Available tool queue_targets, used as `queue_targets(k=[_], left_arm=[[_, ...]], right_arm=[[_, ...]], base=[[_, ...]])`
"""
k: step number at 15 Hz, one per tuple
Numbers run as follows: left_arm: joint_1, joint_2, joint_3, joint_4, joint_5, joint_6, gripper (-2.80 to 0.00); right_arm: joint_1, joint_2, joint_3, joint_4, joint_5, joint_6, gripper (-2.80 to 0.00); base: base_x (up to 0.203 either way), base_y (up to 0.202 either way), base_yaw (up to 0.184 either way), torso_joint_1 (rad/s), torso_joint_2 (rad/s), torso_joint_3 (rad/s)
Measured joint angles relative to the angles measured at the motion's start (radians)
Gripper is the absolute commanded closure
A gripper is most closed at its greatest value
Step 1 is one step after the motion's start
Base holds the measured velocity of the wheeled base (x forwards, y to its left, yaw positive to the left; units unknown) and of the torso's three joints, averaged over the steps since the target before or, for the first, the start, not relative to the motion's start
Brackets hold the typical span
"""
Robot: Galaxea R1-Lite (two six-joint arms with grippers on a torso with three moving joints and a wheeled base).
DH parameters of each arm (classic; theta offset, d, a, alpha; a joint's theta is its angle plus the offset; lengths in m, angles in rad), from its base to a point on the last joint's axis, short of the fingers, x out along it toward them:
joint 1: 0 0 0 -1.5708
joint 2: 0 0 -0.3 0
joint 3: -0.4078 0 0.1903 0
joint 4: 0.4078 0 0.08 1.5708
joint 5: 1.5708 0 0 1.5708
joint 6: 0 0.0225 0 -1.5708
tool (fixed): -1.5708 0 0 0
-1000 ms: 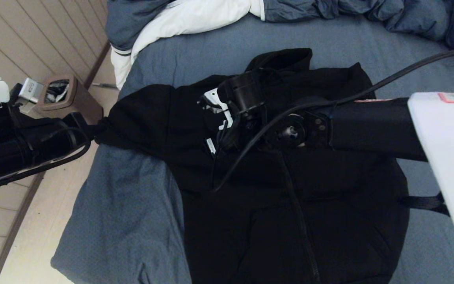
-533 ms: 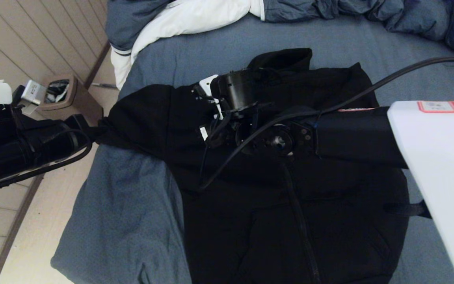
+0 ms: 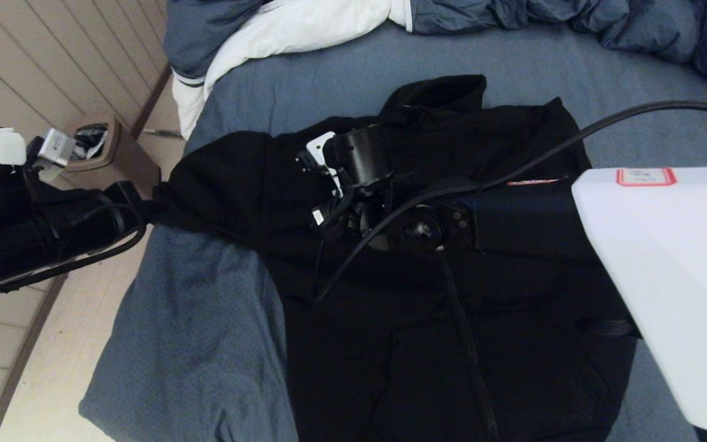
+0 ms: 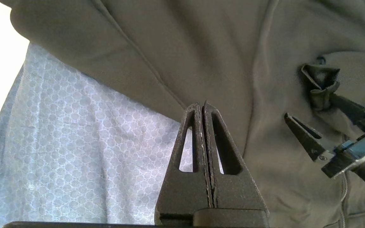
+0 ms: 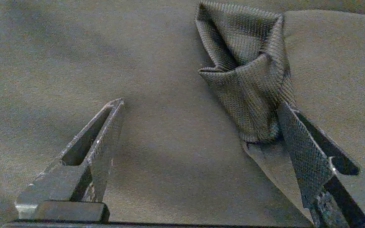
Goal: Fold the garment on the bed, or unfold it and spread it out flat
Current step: Unfold the black sweatshirt
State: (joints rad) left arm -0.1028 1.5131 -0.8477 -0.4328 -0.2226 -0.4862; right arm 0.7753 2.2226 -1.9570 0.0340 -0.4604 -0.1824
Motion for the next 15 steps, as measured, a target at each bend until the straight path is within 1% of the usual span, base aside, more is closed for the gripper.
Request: queue_targets(k=[5,10,11,12,15], left_arm=[[-0.001,0.013,0.000,0.000,0.000,0.000,0.00],[-0.010,0.018,0.007,0.000,-0.002,0.001,0.00],[-0.011,0.019,0.008,0.000,-0.002,0.001,0.00],[-0.012,0.021,0.008,-0.001,-0.001,0.001,0.00],[-0.013,0.035,0.013,-0.037,0.001,0.001,0.00]], right_arm=[[-0.035,-0.006,0.000,-0.005,-0.008,-0.016,-2.80],[-0.063,-0.014,-0.001,-0.075,-0.023,-0.054,-2.80],[-0.064,-0.013,-0.001,-0.078,-0.023,-0.056,-2.15],[-0.065,-0.010,-0.001,-0.079,-0.023,-0.057,0.00],[-0.062,-0.002,-0.001,-0.079,-0.023,-0.057,0.00]], base=[[0.000,0.000,0.000,0.000,0.00,0.000],[0.000,0.000,0.000,0.000,0.00,0.000],[0.000,0.000,0.000,0.000,0.00,0.000],[0.000,0.000,0.000,0.000,0.00,0.000],[0.000,0.000,0.000,0.000,0.00,0.000]])
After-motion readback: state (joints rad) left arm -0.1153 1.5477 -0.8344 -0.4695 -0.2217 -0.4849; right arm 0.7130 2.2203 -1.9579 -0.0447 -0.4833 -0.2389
